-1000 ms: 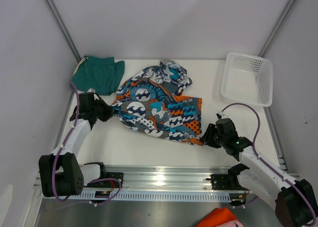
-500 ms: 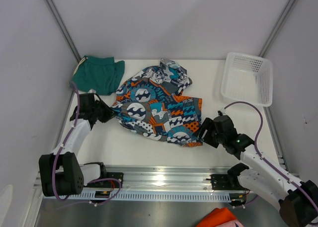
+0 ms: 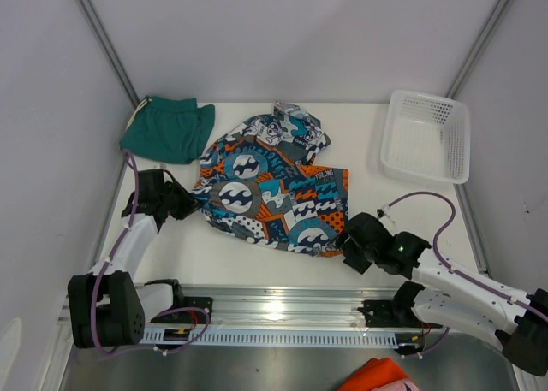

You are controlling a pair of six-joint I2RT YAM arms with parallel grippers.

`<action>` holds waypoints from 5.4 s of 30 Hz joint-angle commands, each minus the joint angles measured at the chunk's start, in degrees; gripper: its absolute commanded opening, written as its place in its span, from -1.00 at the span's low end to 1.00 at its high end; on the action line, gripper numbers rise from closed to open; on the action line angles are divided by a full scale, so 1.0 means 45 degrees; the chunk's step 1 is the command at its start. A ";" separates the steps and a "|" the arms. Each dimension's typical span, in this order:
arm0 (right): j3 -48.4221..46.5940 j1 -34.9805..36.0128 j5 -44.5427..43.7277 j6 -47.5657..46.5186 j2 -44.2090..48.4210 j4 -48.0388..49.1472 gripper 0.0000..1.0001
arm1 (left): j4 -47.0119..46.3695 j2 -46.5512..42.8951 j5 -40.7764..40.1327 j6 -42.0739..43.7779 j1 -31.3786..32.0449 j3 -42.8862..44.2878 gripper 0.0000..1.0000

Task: Fold and stack the shorts

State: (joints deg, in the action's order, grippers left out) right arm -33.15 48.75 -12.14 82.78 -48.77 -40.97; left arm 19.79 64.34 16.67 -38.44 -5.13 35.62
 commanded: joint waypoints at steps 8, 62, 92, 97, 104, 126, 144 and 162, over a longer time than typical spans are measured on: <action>0.0452 0.0437 -0.2067 0.2268 -0.1055 0.0218 0.26 | -0.0141 -0.0722 -0.0071 0.0377 -0.0150 -0.0356 -0.76; 0.1291 -0.6049 -0.1130 -0.1951 -0.1915 0.2346 -1.00 | 0.0703 -0.3809 -0.1262 -0.4798 0.3229 -0.3734 -0.10; 0.0922 -0.6068 -0.0915 -0.1970 -0.1389 0.1704 -1.00 | -0.2528 0.2912 -0.2178 -0.4331 0.3834 -0.2759 -1.00; 0.0141 -0.6068 -0.1110 -0.1990 -0.0765 0.0006 -1.00 | 0.0147 0.0141 -0.3645 -0.3804 0.3893 -0.2193 -1.00; -0.1480 -0.6010 -0.1638 -0.2673 0.1851 -0.2906 -1.00 | 0.4816 -0.3611 -0.4914 -0.2651 0.3893 -0.0124 -1.00; -1.1558 -0.6049 0.1523 -0.6247 0.3742 0.1855 -1.00 | 0.7095 -0.3766 0.0139 -0.3137 0.3874 1.5387 -1.00; -1.4078 -0.7357 0.2542 -0.7458 -0.1891 0.2382 -1.00 | 0.4394 0.2021 0.2986 -0.4365 0.2918 1.6831 -1.00; -1.7638 -0.7943 0.6605 -0.7714 -0.1667 0.4435 -1.00 | -0.1881 -0.1205 0.5478 -0.7186 0.0553 1.6521 -1.00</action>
State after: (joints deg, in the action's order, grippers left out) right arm -116.27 13.23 14.50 46.98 -62.76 -24.84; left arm 16.88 68.12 39.40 -71.53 -2.50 113.10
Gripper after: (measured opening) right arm 0.009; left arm 0.022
